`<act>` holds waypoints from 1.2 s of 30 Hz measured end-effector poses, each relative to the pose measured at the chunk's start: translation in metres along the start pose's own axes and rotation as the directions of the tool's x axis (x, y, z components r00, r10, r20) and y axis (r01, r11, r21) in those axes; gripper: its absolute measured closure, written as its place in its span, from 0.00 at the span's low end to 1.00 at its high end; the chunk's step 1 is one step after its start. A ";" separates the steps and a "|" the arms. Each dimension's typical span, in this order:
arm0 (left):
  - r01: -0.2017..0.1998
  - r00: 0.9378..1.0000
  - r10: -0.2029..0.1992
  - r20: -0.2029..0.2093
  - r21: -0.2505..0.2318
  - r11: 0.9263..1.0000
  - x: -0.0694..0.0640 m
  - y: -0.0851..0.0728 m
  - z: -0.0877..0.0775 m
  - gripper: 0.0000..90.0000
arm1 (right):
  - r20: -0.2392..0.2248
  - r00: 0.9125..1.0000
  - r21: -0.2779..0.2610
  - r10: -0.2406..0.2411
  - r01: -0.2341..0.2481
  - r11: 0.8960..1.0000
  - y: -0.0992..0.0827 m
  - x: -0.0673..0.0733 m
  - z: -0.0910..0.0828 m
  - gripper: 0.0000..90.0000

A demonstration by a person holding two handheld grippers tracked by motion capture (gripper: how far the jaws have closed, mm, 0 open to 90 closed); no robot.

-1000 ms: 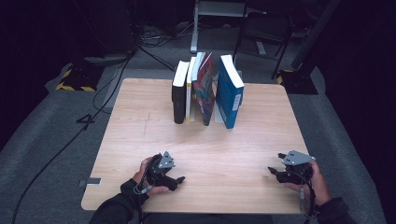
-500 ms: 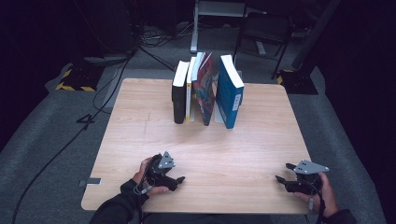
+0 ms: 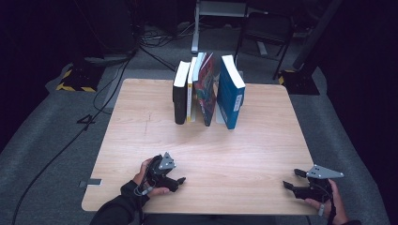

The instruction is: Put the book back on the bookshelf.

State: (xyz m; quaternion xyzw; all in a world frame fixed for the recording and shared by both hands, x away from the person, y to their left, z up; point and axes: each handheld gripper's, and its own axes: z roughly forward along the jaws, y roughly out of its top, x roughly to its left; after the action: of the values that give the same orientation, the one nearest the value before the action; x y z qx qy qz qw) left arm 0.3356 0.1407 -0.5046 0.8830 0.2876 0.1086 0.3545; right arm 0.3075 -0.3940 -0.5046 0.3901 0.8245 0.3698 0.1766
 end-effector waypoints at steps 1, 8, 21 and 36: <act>0.001 1.000 -0.001 -0.001 0.000 1.000 0.000 0.000 0.000 0.17 | 0.000 1.000 0.001 0.001 -0.001 1.000 0.000 0.000 0.000 0.27; 0.002 1.000 -0.002 0.000 0.000 1.000 0.000 0.000 0.000 0.17 | 0.006 1.000 0.002 0.006 -0.006 1.000 0.000 0.000 0.000 0.25; -0.001 1.000 0.001 0.005 -0.001 1.000 0.000 -0.001 0.000 0.17 | 0.010 1.000 0.004 0.002 -0.002 1.000 0.001 -0.001 0.001 0.25; -0.005 1.000 0.005 0.009 0.001 1.000 0.001 0.001 0.001 0.16 | 0.013 1.000 0.006 0.007 -0.007 1.000 0.001 -0.001 0.001 0.23</act>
State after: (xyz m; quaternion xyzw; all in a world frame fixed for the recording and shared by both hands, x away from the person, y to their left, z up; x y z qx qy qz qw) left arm 0.3375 0.1402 -0.5046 0.8843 0.2839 0.1056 0.3552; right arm 0.3094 -0.3938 -0.5048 0.3959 0.8231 0.3654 0.1798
